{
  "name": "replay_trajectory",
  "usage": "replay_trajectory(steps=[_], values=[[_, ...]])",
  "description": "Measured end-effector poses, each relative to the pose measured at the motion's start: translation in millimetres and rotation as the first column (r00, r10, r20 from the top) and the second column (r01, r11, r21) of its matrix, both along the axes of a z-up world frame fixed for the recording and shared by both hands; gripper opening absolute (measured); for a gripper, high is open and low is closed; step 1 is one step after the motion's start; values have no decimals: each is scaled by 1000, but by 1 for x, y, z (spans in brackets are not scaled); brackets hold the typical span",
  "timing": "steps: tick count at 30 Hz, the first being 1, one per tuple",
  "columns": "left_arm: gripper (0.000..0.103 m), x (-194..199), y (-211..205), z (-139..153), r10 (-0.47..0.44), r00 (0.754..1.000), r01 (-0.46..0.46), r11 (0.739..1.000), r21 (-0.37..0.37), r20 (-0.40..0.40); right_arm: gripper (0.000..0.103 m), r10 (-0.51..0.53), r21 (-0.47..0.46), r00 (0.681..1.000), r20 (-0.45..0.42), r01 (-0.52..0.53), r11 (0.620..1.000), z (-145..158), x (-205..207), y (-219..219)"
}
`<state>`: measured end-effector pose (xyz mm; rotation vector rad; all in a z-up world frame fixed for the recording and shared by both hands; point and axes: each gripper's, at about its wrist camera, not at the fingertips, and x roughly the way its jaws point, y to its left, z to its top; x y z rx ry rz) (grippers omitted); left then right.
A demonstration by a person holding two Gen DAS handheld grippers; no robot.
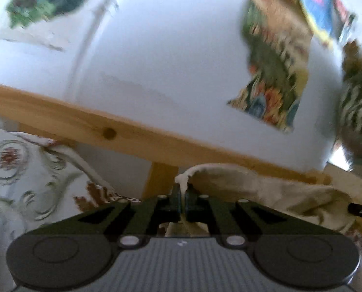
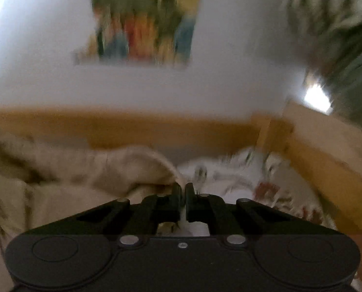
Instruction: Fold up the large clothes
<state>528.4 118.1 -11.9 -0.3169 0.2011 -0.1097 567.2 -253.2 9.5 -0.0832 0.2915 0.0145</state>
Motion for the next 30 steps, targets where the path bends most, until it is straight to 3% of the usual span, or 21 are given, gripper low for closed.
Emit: replay_trajectory(steps=[2,5,9,14,17,19,22,25,27,30], values=[[2,-21,7,-9,10,1000,-10,1000,-26,1,2,-4,45,993,121,-2,999,0,-45,-8],[2,-44,17,-25,2,999,-4,998,-62,-44,2,-36,87,980,196,19,996,-13,-97,-21],[2,-66,20,-41,-51,992,47,998,-42,-118,2,-53,95,987,153,39,995,-42,-134,-33],[4,-72,18,-57,-117,967,115,993,-19,-227,6,-70,140,997,32,65,988,-67,-138,-43],[12,-78,18,-64,-147,948,153,988,-2,-284,15,-89,174,996,-12,90,981,-74,-142,-47],[30,-83,19,-71,-131,938,154,987,44,-322,21,-91,178,995,-47,98,979,-79,-143,-49],[46,-89,24,-77,-123,925,155,986,63,-360,31,-94,153,991,-93,108,982,-89,-146,-51],[55,-96,29,-76,-129,918,162,985,58,-375,52,-109,105,984,-143,124,987,-94,-147,-54],[61,-101,31,-75,-141,914,180,981,69,-381,73,-118,47,978,-172,128,991,-97,-152,-56],[74,-108,36,-74,-150,903,196,978,76,-402,90,-94,-13,978,-185,94,996,-99,-166,-60]])
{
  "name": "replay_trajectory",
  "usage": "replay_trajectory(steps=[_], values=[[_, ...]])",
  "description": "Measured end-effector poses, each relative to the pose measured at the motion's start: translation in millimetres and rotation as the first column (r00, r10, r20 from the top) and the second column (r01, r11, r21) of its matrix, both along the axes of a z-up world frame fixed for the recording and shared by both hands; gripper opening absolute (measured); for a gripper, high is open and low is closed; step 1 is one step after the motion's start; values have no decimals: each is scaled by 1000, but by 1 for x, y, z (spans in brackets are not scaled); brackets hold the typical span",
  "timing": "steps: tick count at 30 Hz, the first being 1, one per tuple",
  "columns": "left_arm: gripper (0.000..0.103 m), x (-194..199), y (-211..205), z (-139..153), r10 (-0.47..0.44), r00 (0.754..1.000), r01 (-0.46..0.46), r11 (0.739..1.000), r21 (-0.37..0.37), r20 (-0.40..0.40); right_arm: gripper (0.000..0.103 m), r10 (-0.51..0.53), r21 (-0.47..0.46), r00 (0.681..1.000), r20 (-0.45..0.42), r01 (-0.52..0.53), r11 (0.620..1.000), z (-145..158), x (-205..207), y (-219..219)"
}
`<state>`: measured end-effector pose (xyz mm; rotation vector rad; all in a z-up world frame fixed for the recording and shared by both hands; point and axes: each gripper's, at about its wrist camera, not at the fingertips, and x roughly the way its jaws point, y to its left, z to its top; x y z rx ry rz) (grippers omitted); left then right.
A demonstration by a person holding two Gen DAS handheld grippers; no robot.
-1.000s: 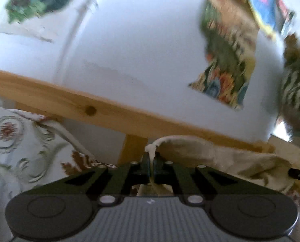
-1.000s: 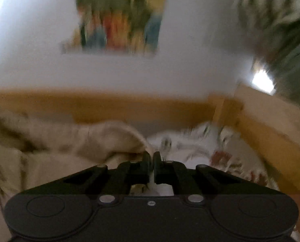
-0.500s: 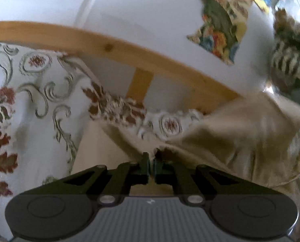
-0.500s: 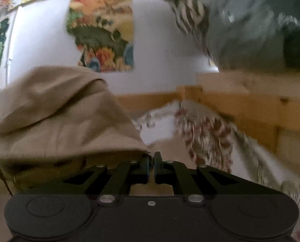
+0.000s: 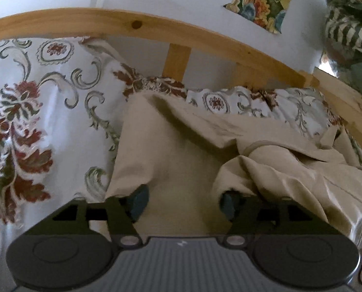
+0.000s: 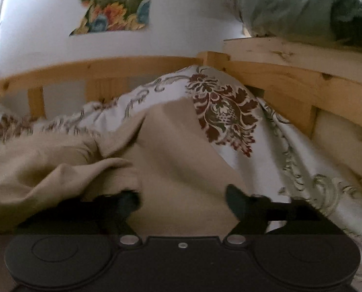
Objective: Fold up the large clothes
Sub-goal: 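Lift the hem and fold it toward the hood with both tools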
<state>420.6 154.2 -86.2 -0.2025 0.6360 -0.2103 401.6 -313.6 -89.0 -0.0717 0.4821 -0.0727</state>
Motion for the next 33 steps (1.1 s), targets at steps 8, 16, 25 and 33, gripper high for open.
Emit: replay_trajectory(steps=[8,16,25,33], values=[[95,-25,6,-2,-51,998,53,995,88,-29,102,110,-325,992,-68,-126,937,-10,-31,28],[99,-40,-19,7,-100,995,100,942,320,-16,102,199,-719,980,18,-125,683,-34,-62,70],[100,-45,29,9,-82,988,99,987,124,-132,102,151,-629,983,-101,-181,756,-45,-53,40],[100,-36,44,26,-89,992,72,980,-188,-86,90,53,-444,999,1,-47,895,17,-56,1]])
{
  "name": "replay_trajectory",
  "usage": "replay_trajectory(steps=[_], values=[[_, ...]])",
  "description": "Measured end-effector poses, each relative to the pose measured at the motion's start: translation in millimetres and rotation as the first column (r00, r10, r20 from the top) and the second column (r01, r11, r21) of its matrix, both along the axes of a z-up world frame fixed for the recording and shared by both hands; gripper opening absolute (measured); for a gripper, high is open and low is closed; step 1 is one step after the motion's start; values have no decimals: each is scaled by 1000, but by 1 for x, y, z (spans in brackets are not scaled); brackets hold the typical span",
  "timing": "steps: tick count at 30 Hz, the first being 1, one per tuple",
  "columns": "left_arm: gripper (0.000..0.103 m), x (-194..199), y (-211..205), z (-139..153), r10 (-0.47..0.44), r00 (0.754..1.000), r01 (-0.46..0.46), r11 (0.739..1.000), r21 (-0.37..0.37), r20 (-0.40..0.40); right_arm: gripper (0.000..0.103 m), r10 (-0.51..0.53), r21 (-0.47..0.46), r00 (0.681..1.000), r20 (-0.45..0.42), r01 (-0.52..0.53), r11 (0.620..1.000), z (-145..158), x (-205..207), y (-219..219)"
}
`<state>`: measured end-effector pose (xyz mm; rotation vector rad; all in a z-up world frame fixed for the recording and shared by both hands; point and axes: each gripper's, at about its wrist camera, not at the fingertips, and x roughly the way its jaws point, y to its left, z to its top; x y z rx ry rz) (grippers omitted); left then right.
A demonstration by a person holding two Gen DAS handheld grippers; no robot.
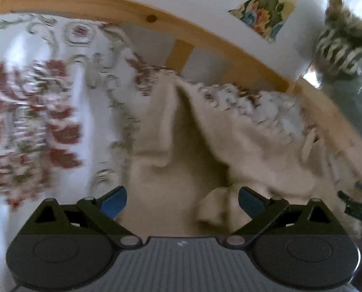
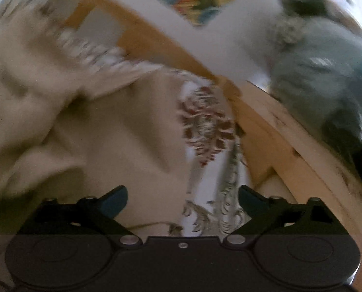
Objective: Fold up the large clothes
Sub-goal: 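Lift the hem and fold it toward the hood with both tools, then open both tools and release the folded hem onto the jacket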
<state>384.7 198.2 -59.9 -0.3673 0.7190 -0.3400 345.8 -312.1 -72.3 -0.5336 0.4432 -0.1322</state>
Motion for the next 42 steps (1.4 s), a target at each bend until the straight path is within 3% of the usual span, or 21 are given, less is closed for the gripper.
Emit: replay_trajectory(steps=[3,5,7,8,9,11,13,15,17,18,22,25,27,29,32,33,34,37,39,40,42], values=[[100,27,-22,-1,-2,999,0,999,-42,-46,88,27,316,999,17,-31,948,21,-2,-14],[100,46,-36,-7,-20,996,12,996,-86,-91,84,75,565,997,-21,-50,824,23,3,-25],[100,62,-48,-14,-44,992,32,994,-103,-121,83,162,775,982,-96,-28,631,10,12,-32],[100,68,-55,-16,-55,991,42,994,-99,-126,82,186,808,973,-134,-1,589,2,12,-29],[100,73,-61,-17,-60,990,49,995,-90,-125,82,188,811,964,-188,45,583,-8,15,-23],[94,80,-70,-19,-60,992,53,996,-66,-114,79,171,776,956,-240,84,625,-19,14,-8],[66,87,-78,-19,-61,993,58,998,-35,-99,67,186,793,953,-241,83,604,-28,13,1],[47,94,-85,-16,-30,996,30,1000,-3,-87,39,177,790,961,-213,63,610,-30,15,7],[23,98,-90,-12,16,998,-15,1000,20,-54,22,192,749,964,-185,12,662,-29,21,17],[18,100,-93,-10,34,999,-34,999,27,-29,15,203,723,965,-167,-20,690,-28,21,24],[12,106,-103,8,66,992,-72,996,54,106,9,208,639,975,-82,-109,762,-26,29,45],[12,112,-111,20,60,980,-81,991,108,192,7,185,531,982,41,-178,828,-20,41,55],[16,123,-117,12,59,989,-80,985,151,137,7,176,443,980,95,-200,874,-16,50,64],[24,129,-116,-2,57,996,-70,980,184,73,8,145,384,987,65,-158,910,-30,65,69],[42,115,-102,-5,60,996,-66,993,102,63,19,78,430,997,-25,-60,901,-55,67,60],[65,109,-97,-3,72,996,-77,992,96,58,26,73,448,997,-29,-52,892,-57,65,56],[79,101,-91,-1,97,994,-102,990,97,55,26,71,460,997,-20,-54,886,-55,63,54],[83,74,-79,6,138,988,-145,984,102,69,35,62,452,997,39,-73,889,-41,59,53],[87,57,-80,4,124,987,-135,984,116,99,50,80,443,993,84,-109,890,-35,53,58],[87,53,-86,2,118,988,-134,978,163,105,54,96,439,991,97,-129,889,-34,50,60],[87,59,-105,-11,116,991,-133,928,348,68,68,142,417,984,105,-173,892,-35,47,68]])
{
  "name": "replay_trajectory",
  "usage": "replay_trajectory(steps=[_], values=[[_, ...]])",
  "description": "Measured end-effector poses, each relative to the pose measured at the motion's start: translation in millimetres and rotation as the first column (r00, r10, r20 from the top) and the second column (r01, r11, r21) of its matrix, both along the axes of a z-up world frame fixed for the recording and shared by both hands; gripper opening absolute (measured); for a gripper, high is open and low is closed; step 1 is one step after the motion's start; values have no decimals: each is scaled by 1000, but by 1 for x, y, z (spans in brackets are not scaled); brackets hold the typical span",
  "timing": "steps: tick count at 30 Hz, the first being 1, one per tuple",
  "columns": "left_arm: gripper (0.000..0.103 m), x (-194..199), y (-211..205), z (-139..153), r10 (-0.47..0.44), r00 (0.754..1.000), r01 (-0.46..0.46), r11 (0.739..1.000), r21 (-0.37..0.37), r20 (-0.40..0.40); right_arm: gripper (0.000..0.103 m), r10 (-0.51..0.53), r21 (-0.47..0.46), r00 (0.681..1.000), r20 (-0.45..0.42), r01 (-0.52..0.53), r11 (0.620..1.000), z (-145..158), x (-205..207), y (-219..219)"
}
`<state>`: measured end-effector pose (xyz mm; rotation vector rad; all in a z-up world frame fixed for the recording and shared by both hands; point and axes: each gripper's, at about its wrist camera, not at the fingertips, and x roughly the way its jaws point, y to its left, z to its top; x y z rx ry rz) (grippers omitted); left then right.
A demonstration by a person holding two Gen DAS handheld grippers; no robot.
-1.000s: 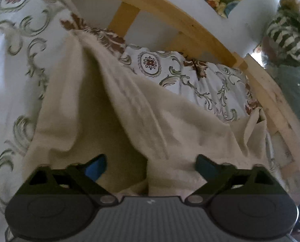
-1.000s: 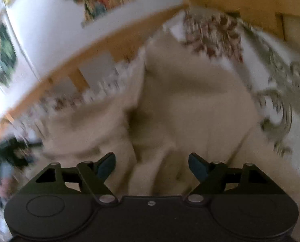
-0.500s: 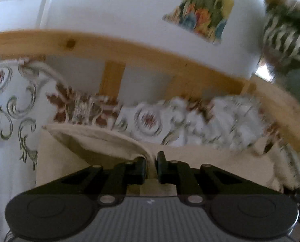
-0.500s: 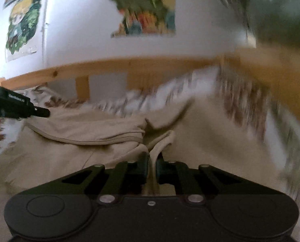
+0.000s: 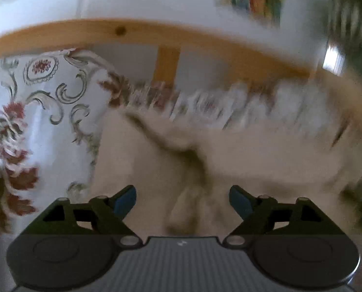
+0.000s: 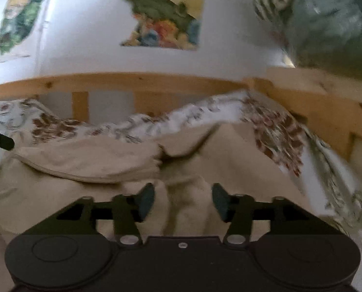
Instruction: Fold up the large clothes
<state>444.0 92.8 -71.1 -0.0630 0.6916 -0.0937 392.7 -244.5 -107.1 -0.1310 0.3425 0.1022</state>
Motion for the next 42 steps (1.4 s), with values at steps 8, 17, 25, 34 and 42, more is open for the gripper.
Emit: replay_trajectory(steps=[8,17,25,34,42], values=[[84,3,6,-12,94,992,-91,995,49,-80,74,-88,-124,993,-77,78,989,-19,5,8],[102,-44,-5,-6,174,980,-178,984,29,98,95,-214,-282,976,44,217,934,-12,1,6],[100,-39,-6,-15,186,981,-177,971,164,-45,100,-230,-218,973,-18,221,951,-10,6,-13],[102,-109,28,20,186,982,-180,976,121,-39,102,-150,-143,988,43,155,978,30,-25,-10],[102,-202,5,37,-1,1000,0,994,107,12,102,165,-52,985,48,-163,985,93,-106,-7]])
